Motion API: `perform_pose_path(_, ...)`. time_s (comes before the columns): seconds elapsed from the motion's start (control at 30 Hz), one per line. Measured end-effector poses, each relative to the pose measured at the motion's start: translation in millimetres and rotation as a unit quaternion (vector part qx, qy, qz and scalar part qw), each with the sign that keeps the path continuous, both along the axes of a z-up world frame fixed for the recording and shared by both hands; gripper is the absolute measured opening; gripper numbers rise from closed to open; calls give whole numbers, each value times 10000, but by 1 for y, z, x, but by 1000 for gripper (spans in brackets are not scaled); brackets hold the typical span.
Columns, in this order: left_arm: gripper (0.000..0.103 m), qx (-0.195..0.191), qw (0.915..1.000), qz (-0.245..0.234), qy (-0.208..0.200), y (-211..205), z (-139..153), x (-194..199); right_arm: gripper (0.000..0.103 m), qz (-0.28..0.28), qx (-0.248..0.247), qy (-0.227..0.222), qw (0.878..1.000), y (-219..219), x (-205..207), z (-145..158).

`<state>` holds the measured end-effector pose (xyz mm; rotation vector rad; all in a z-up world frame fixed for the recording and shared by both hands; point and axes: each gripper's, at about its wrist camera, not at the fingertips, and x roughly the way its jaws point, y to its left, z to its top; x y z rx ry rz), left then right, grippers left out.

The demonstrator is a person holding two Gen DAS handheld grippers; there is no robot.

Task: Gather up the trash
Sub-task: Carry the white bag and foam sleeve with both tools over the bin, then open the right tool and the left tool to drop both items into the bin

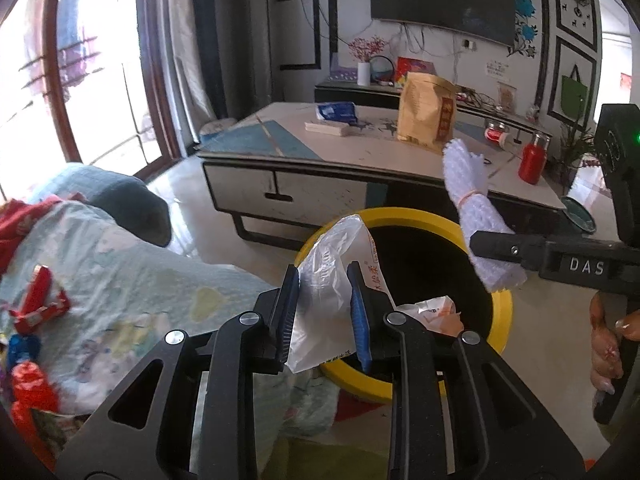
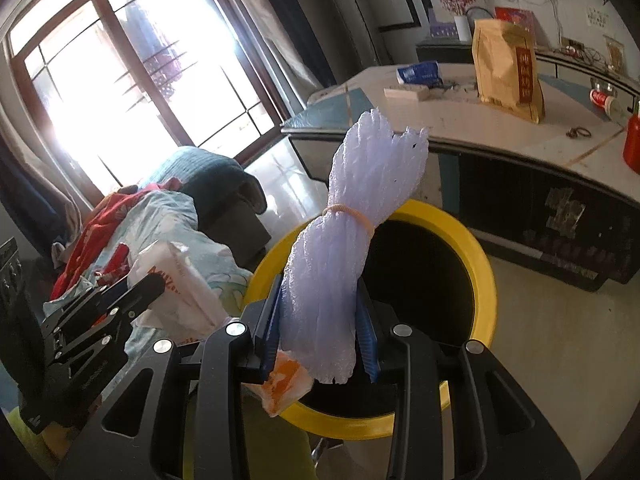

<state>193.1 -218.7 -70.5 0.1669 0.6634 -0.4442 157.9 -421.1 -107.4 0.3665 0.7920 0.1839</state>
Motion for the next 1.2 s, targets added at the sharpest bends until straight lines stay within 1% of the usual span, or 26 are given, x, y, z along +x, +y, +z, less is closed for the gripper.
perform_pose_path(0.07,19,-79,9998,-64,166,-1,-7,7,34,6,5,29,10000,-1,0,-3)
perform_pose_path(0.17,21,-78,9995,-82,303,-5,-14,12,35,43,41,128,9999,-1,2,-9)
perform_pose_path(0.33,23,-240,9981,-203,521,-9,-22,19,40,41,40,284,9996,-3,6,-18)
perform_pose_path(0.4,23,-320,9975,-207,597,-10,-23,21,44,0,51,316,9995,-5,6,-19)
perform_pose_path(0.53,32,-434,9969,-248,607,-12,-21,20,48,-107,76,352,9993,-10,6,-22)
perform_pose_path(0.6,34,-466,9969,-270,581,-13,-19,18,50,-144,107,375,9991,-13,6,-24)
perform_pose_path(0.7,43,-600,9965,-205,542,-8,-13,15,54,-179,83,391,9990,-13,6,-25)
perform_pose_path(0.87,54,-810,9958,-95,422,4,2,6,61,-125,11,342,9993,-7,5,-22)
perform_pose_path(0.9,57,-835,9957,-63,396,5,5,4,62,-119,-6,328,9994,-5,5,-21)
perform_pose_path(0.93,64,-865,9956,-24,361,8,8,3,62,-114,-16,319,9994,-5,5,-20)
perform_pose_path(0.97,67,-897,9954,13,333,11,10,1,63,-107,-25,303,9995,-3,4,-19)
perform_pose_path(1.0,74,-939,9951,63,306,15,14,0,65,-113,-39,280,9995,-3,4,-18)
perform_pose_path(1.07,78,-1009,9944,170,264,23,18,-4,66,-112,-63,235,9996,-1,4,-15)
perform_pose_path(1.13,89,-1072,9935,275,263,29,21,-6,68,-138,-78,160,9997,0,2,-11)
perform_pose_path(1.2,92,-1101,9930,361,239,36,24,-9,72,-172,-87,78,9998,1,0,-6)
